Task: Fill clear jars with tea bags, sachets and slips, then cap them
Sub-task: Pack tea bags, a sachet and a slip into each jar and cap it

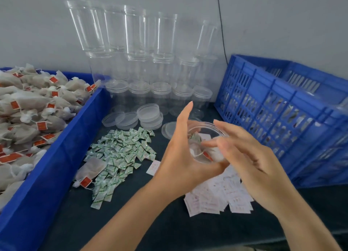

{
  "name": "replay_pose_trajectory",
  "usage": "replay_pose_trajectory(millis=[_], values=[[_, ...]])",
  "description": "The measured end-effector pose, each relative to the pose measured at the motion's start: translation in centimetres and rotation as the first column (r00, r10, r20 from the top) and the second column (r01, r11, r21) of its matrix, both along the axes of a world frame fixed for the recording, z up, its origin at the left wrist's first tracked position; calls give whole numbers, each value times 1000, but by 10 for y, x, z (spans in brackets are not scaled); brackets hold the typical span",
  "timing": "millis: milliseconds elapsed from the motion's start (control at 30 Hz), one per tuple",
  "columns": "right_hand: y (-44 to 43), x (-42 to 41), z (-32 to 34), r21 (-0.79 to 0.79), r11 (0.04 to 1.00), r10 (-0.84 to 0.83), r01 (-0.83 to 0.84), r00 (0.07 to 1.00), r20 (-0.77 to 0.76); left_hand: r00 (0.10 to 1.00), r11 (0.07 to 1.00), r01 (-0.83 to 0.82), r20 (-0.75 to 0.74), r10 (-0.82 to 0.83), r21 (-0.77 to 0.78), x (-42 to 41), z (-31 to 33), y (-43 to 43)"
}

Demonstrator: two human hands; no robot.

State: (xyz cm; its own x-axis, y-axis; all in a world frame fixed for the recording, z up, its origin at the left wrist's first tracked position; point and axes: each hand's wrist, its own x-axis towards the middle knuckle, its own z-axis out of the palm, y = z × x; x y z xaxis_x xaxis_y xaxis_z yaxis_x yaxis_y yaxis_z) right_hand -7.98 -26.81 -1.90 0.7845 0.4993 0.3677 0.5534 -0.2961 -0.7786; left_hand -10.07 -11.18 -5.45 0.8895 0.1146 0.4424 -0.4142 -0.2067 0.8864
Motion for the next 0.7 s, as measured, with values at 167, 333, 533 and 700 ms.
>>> replay_pose_trajectory(millis=[167,333,533,700], values=[[-40,21,41,-171,976,-114,131,988,104,993,995,96,60,-98,30,30,29,-33],[-82,51,101,-458,850,-159,259,957,244,964,981,134,212,-161,138,61,70,-80],[-118,85,175,-484,829,-183,280,954,238,902,989,89,412,-131,120,107,131,-131],[-153,127,207,-366,833,-322,415,901,289,945,977,134,275,-176,165,146,166,-155]])
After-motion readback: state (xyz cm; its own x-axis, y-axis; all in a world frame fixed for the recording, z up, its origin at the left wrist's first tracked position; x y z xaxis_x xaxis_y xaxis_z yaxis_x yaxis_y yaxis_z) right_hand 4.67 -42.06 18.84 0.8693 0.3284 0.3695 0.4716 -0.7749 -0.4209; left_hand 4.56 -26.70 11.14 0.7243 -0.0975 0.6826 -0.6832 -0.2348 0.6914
